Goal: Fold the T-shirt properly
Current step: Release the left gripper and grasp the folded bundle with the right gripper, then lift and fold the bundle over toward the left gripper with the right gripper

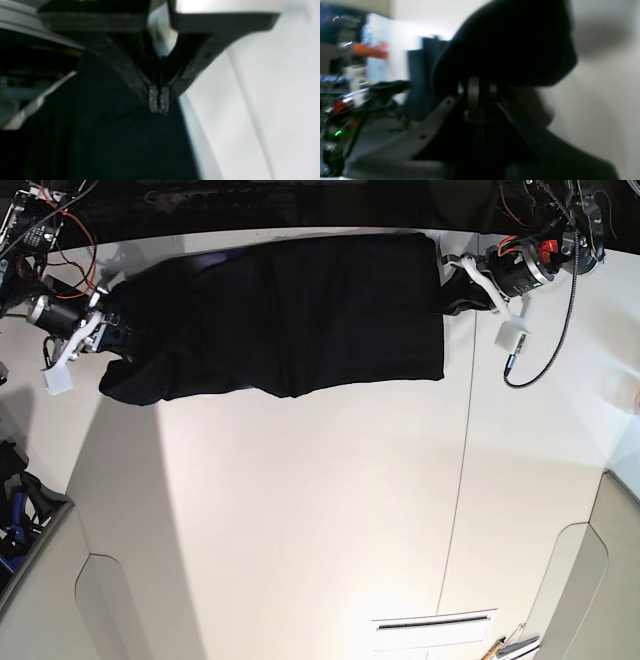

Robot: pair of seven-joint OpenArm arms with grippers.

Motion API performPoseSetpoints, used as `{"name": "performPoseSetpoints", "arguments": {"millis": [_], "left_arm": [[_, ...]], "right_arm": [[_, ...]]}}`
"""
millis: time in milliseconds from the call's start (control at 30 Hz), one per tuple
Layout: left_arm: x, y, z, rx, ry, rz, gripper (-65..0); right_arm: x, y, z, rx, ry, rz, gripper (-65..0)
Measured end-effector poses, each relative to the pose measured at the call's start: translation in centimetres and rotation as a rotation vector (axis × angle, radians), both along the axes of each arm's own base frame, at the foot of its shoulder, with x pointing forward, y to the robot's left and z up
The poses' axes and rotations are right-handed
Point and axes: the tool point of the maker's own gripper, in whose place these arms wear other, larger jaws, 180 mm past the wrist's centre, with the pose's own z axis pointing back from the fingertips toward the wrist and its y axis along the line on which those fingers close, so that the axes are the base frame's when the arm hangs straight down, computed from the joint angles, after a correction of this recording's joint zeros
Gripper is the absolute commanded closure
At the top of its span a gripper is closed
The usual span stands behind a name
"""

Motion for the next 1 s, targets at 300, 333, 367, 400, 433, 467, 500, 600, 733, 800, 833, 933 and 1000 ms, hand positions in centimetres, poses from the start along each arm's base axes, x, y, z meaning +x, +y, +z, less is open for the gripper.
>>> {"name": "performPoseSetpoints", "arguments": {"millis": [300, 333, 367, 400, 433, 467, 500, 600, 733, 800, 833, 933, 1000], "left_arm": [[-0.3, 0.4, -1.6, -0.053, 0.029, 0.053, 0.0], [-0.3, 0.4, -1.6, -0.053, 0.029, 0.053, 0.0], [-0.3, 0.4, -1.6, -0.053, 0.029, 0.053, 0.0], [-0.3, 0.4, -1.6, -0.053, 0.029, 0.054, 0.0], [-0.3, 0.4, -1.6, -0.053, 0.029, 0.053, 0.0], [-0.3, 0.4, -1.6, -0.053, 0.028, 0.054, 0.0], [-0.3, 0.4, -1.6, -0.053, 0.029, 0.053, 0.0], [-0.3, 0.4, -1.6, -0.053, 0.029, 0.053, 0.0], [-0.3, 0.4, -1.6, -0.053, 0.028, 0.054, 0.0], [-0.3, 0.4, -1.6, -0.053, 0.028, 0.054, 0.0], [-0.3, 0.4, -1.6, -0.053, 0.029, 0.053, 0.0], [-0.3, 0.4, -1.6, -0.053, 0.028, 0.054, 0.0], [-0.3, 0.4, -1.6, -0.053, 0.028, 0.054, 0.0]], "right_arm": [[-1.4, 11.9, 4.7, 0.124, -0.157, 0.186, 0.0], [-1.4, 13.4, 4.8, 0.141, -0.162, 0.206, 0.0], [-1.3, 14.8, 4.9, 0.150, -0.166, 0.224, 0.0], [-1.3, 16.0, 4.9, 0.150, -0.172, 0.238, 0.0], [-1.2, 17.2, 5.0, 0.153, -0.183, 0.252, 0.0], [-1.1, 18.3, 5.2, 0.154, -0.196, 0.264, 0.0], [-1.1, 19.3, 5.2, 0.144, -0.208, 0.278, 0.0], [-1.0, 21.8, 5.1, 0.100, -0.242, 0.326, 0.0], [-1.6, 24.3, 4.7, 0.067, -0.257, 0.369, 0.0], [-2.1, 25.4, 4.3, 0.056, -0.256, 0.402, 0.0], [-2.3, 25.9, 4.2, 0.047, -0.260, 0.416, 0.0], [-2.6, 26.9, 3.3, 0.039, -0.252, 0.419, 0.0], [-2.7, 27.3, 2.3, 0.035, -0.232, 0.413, 0.0]]}}
